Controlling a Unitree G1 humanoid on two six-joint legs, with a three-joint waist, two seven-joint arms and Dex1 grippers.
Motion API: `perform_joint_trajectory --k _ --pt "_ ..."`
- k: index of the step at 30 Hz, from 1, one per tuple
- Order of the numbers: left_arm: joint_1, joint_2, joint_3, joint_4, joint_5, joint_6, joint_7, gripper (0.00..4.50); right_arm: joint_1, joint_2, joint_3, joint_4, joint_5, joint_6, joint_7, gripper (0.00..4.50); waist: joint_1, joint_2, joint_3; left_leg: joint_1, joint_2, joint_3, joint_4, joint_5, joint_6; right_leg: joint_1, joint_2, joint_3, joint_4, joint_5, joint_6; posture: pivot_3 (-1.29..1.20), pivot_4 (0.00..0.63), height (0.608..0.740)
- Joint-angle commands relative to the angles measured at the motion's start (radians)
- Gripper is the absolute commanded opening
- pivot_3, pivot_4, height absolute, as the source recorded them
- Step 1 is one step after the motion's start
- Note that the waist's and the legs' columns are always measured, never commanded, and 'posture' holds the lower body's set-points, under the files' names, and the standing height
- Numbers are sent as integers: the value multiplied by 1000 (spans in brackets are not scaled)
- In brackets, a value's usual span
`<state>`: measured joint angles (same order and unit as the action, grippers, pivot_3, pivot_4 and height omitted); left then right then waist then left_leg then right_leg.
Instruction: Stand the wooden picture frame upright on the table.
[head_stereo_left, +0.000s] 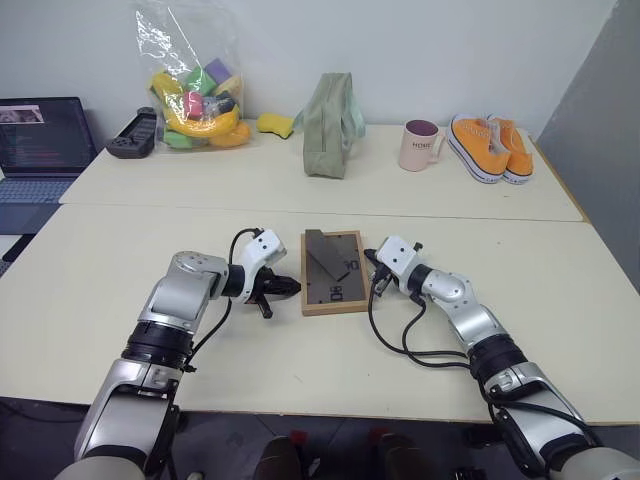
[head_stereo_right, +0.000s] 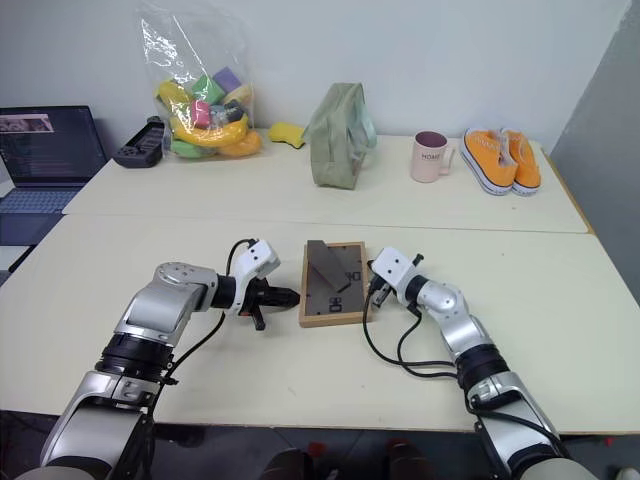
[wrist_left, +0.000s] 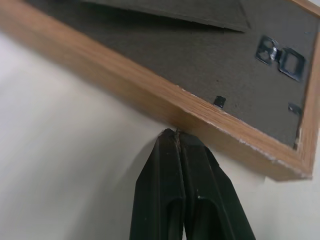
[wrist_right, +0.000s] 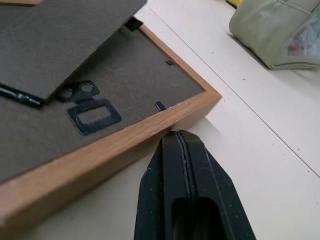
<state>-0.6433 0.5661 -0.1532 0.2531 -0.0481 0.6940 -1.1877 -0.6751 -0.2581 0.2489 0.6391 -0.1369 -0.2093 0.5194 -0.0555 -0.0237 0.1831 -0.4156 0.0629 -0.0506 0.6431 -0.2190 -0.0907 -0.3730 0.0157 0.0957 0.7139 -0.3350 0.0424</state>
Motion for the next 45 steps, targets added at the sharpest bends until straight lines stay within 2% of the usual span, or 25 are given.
perform_joint_trajectory --k 1,7,12,18,21,27,29,37,45 --pt "13 -12 -44 -32 -29 41 -1 29 -40 15 -6 12 -4 -45 -2 0 -1 0 0 0 0 0 0 0 0 0 0 0 0 0 0 0 150 740" --pt "-17 3 -2 11 -49 53 24 29 -25 -18 -1 27 -20 -79 9 0 1 0 0 0 0 0 0 0 0 0 0 0 0 0 0 0 150 740" --pt "-125 51 152 81 -216 367 -2 29 42 -97 2 -62 -27 -92 62 0 2 0 1 -1 0 0 0 0 0 -1 0 0 0 0 0 0 150 740" --pt "-186 127 244 125 -423 801 -37 29 178 -188 12 -278 -4 -42 175 0 -8 0 1 -1 0 -1 -1 0 0 -1 0 -1 0 0 0 0 150 740" --pt "-133 127 260 73 -510 914 -1 29 253 -217 8 -388 11 -1 214 0 -11 0 1 -1 0 -1 -2 0 0 -1 0 -1 0 0 0 0 150 740" --pt "-12 85 274 -46 -640 920 149 29 302 -224 -8 -466 19 57 209 0 -6 0 1 -1 1 -1 0 0 0 -1 0 -1 0 0 0 0 150 740" --pt "1 83 293 -39 -666 920 190 208 310 -224 -10 -478 19 66 207 0 -6 0 1 0 1 -1 0 0 0 -1 0 0 0 0 0 0 150 740" --pt "-49 82 368 83 -725 920 304 1787 328 -225 -18 -509 30 92 201 0 -4 0 1 0 0 -1 0 0 0 -1 0 0 0 0 0 0 150 740" --pt "-36 46 383 71 -853 920 445 3438 338 -232 -23 -522 34 98 208 0 -2 0 1 0 0 -1 0 0 0 -1 0 0 -1 0 0 0 150 740"
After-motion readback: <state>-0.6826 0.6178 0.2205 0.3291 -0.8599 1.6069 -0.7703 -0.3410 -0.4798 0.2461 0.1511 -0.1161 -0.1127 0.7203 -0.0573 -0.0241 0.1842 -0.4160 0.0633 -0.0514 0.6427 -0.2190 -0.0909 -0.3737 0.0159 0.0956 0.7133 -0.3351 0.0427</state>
